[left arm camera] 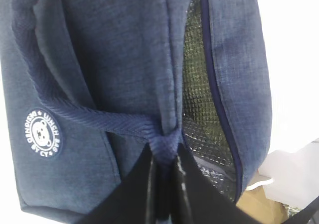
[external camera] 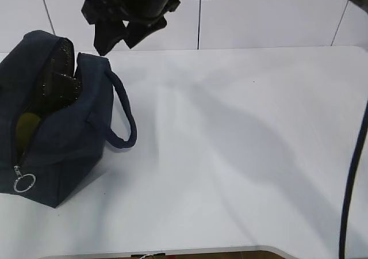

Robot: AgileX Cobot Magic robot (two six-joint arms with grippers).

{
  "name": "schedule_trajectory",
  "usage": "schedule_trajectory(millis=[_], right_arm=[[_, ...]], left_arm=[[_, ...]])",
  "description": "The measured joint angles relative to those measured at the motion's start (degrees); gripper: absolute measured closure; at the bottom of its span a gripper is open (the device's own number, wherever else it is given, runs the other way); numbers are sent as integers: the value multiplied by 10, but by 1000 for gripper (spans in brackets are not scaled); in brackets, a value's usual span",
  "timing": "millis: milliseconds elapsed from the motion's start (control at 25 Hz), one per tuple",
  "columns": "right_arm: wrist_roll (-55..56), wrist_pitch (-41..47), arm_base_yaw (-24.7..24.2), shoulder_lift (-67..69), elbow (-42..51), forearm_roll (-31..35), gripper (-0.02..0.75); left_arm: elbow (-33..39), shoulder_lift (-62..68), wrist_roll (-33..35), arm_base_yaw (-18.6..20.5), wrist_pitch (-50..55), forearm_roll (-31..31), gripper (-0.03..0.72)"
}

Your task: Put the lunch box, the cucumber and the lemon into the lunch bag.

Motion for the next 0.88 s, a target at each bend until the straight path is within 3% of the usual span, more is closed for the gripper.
schedule_trajectory(millis=[200,520,880], right_arm=[[0,0,0,-52,83,22,266],[14,-2,-5,-87,107,78,266],[175,-10,-5,-42,107,92,266]], left_arm=[[0,0,0,0,0,0,688],[0,0,0,0,0,7,688],[0,0,5,0,0,18,688]])
